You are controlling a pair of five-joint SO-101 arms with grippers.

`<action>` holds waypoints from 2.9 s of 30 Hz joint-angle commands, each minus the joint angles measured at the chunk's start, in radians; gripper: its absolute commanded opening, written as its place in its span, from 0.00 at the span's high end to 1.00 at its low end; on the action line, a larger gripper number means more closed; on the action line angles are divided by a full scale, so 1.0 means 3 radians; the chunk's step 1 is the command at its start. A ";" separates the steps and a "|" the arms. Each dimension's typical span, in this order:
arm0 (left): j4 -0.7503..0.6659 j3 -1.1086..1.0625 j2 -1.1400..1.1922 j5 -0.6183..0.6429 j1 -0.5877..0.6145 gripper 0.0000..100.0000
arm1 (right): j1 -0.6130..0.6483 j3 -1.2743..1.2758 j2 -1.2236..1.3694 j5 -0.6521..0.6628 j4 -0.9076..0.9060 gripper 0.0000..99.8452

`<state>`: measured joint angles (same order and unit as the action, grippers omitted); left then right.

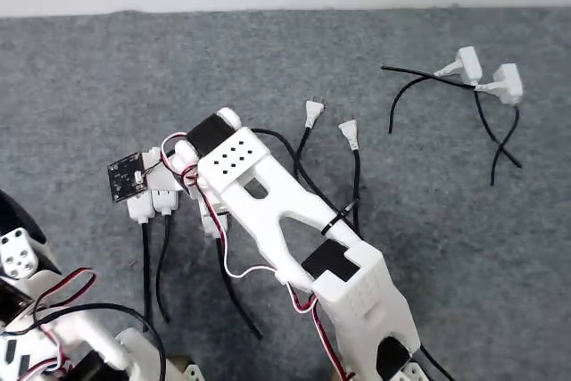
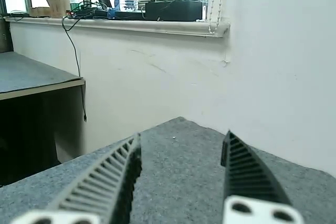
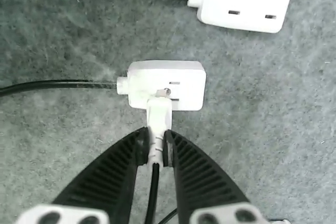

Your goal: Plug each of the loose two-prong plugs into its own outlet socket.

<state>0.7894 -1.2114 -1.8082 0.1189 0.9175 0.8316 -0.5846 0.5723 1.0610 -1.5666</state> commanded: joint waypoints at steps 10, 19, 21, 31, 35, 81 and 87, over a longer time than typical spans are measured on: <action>0.0015 0.0176 -0.0061 0.0041 0.0005 0.75 | 0.0269 -0.0307 0.0013 -0.0159 -0.0008 0.99; 0.0015 0.0176 -0.0061 0.0041 0.0005 0.75 | 0.0023 -0.0598 -0.0079 -0.0164 -0.0412 0.99; 0.0015 0.0176 -0.0061 0.0041 0.0005 0.75 | -0.0023 -0.0650 -0.0079 -0.0164 -0.0473 0.99; 0.0020 0.0176 -0.0061 0.0041 0.0020 0.75 | -0.0013 -0.0609 0.0130 -0.0179 -0.0448 0.99; 0.0020 0.0176 -0.0061 0.0041 0.0020 0.75 | 0.0054 -0.0609 0.0294 -0.0179 -0.0407 0.99; 0.0015 0.0141 -0.0061 0.0041 0.0005 0.75 | 0.0136 -0.0629 -0.0054 -0.0169 -0.0079 0.99; 0.0015 0.0136 -0.0061 0.0041 0.0005 0.75 | 0.0069 -0.0634 0.0110 -0.0164 0.0049 0.99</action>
<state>0.7894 -1.2114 -1.8082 0.1189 0.9160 0.8792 -0.7426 0.6137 0.9996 -1.5804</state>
